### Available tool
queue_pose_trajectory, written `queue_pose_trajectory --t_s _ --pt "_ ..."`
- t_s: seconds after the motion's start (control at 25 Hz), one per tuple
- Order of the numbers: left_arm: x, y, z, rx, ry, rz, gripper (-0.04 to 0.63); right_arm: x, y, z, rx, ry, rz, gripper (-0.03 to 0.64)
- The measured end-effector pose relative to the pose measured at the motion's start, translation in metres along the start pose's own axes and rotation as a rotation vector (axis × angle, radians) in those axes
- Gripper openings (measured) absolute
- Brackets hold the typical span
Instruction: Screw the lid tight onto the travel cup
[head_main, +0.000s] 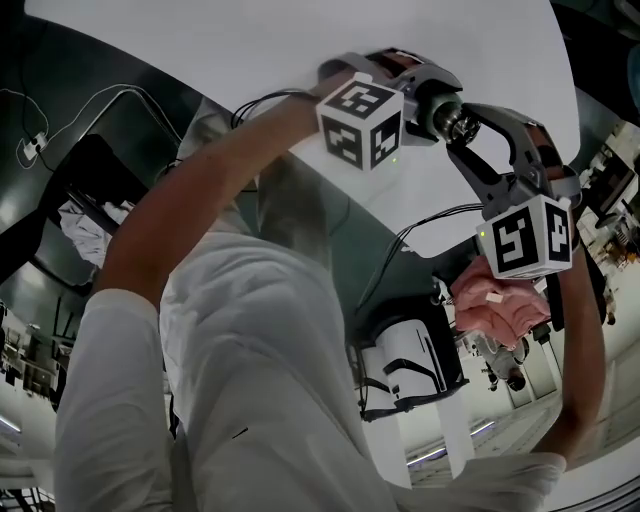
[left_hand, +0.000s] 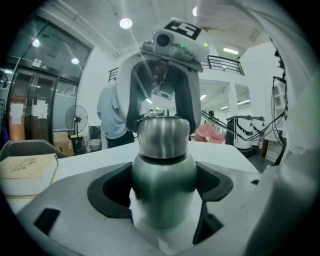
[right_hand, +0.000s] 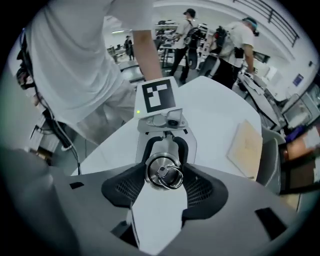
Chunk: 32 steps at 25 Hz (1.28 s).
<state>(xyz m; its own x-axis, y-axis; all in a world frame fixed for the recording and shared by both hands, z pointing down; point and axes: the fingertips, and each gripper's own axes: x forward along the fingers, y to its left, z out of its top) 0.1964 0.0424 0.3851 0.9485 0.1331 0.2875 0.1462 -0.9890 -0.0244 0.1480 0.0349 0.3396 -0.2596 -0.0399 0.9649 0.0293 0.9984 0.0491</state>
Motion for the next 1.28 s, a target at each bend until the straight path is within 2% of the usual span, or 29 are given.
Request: queue_pose_trajectory --t_s 0.36,0.48,0.6,0.76,0.88,0.96,1.12,1.28 --pt "0.000 0.000 -0.002 0.001 0.002 -0.001 0.371 -0.001 -0.010 -0.006 0.659 -0.036 -0.266 0.235" --pt "0.001 0.000 -0.001 0.004 0.006 0.000 0.371 -0.002 -0.012 -0.008 0.793 -0.040 -0.317 0.235" --pt "0.000 0.001 -0.002 0.001 0.005 0.003 0.371 -0.002 -0.014 -0.008 0.831 -0.061 -0.319 0.235" --pt "-0.001 0.001 0.000 0.001 0.001 0.003 0.371 -0.009 -0.012 -0.004 0.807 -0.096 -0.292 0.253" --pt "-0.001 0.001 0.000 0.004 0.001 0.003 0.371 -0.021 -0.014 0.003 0.727 -0.097 -0.284 0.261" --pt "-0.001 0.001 0.000 0.004 0.002 0.003 0.371 -0.027 -0.013 0.008 0.617 -0.085 -0.245 0.261" --pt "0.000 0.001 0.000 0.003 0.002 0.001 0.371 -0.028 -0.004 0.011 0.380 -0.037 -0.098 0.261" --pt "0.000 0.001 -0.001 0.003 -0.004 0.001 0.371 -0.027 0.001 0.015 0.114 -0.007 -0.023 0.261"
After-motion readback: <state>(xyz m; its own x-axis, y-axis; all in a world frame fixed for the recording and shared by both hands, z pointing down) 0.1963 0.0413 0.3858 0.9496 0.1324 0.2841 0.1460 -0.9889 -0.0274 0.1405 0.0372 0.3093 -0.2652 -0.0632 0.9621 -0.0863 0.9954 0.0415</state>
